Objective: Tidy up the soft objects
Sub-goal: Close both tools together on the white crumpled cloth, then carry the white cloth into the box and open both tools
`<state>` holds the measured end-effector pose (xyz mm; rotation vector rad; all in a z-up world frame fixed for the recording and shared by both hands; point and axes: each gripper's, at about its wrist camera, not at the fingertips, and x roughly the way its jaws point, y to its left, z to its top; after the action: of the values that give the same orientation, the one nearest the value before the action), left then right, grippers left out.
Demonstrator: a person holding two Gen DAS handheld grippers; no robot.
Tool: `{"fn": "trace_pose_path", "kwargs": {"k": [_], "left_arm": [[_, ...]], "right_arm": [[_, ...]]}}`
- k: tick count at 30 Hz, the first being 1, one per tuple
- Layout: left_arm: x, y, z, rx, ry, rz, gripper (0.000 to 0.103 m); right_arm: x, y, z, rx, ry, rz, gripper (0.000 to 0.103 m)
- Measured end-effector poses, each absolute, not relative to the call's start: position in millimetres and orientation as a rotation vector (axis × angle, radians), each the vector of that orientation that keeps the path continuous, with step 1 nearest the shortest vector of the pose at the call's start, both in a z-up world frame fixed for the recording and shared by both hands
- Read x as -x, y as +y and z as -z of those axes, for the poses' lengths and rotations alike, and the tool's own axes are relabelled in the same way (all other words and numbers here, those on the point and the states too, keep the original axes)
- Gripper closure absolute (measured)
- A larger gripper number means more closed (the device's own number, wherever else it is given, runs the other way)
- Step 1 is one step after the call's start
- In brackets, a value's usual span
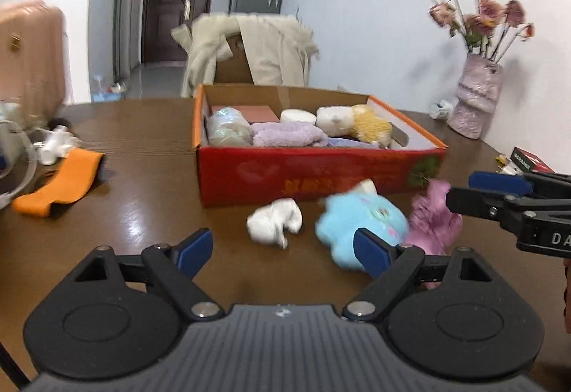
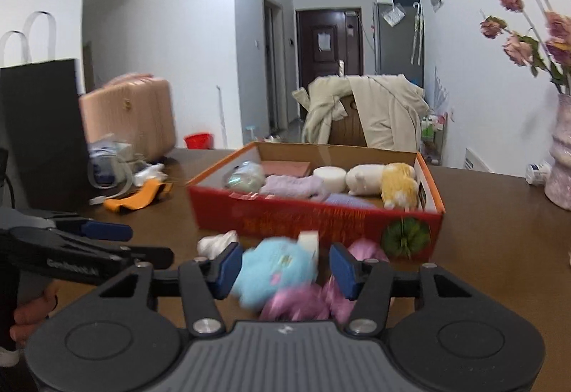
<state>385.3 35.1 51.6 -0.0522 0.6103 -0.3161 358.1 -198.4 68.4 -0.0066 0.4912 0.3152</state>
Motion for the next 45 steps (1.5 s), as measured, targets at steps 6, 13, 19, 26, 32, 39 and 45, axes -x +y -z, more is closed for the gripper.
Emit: {"fn": "trace_pose_path", "kwargs": {"k": [6, 13, 19, 26, 32, 39, 45], "left_arm": [[-441.2, 15.4, -33.7, 0.066, 0.637, 0.245, 0.016], [-455.1, 27.2, -13.1, 0.21, 0.695, 0.205, 0.05], [-449.3, 20.5, -8.4, 0.131, 0.701, 0.259, 0.075], [-440.0, 24.2, -26.0, 0.12, 0.63, 0.251, 0.079], [-398.0, 44.7, -74.6, 0.181, 0.519, 0.217, 0.079], [-320.1, 47.8, -96.0, 0.23, 0.467, 0.239, 0.079], [-268.6, 39.0, -95.1, 0.231, 0.469, 0.26, 0.079]], "right_arm": [[-438.3, -177.5, -46.0, 0.046, 0.595, -0.257, 0.062], [-457.4, -181.3, -11.9, 0.041, 0.642, -0.249, 0.066], [-456.5, -187.4, -10.3, -0.006, 0.643, -0.298, 0.085], [-444.8, -197.2, -29.9, -0.08, 0.544, -0.298, 0.087], [-399.1, -206.8, -69.2, -0.116, 0.43, -0.313, 0.087], [-324.4, -223.7, -93.4, -0.15, 0.373, -0.334, 0.087], [-279.2, -230.6, -97.0, -0.148, 0.364, -0.342, 0.087]]}}
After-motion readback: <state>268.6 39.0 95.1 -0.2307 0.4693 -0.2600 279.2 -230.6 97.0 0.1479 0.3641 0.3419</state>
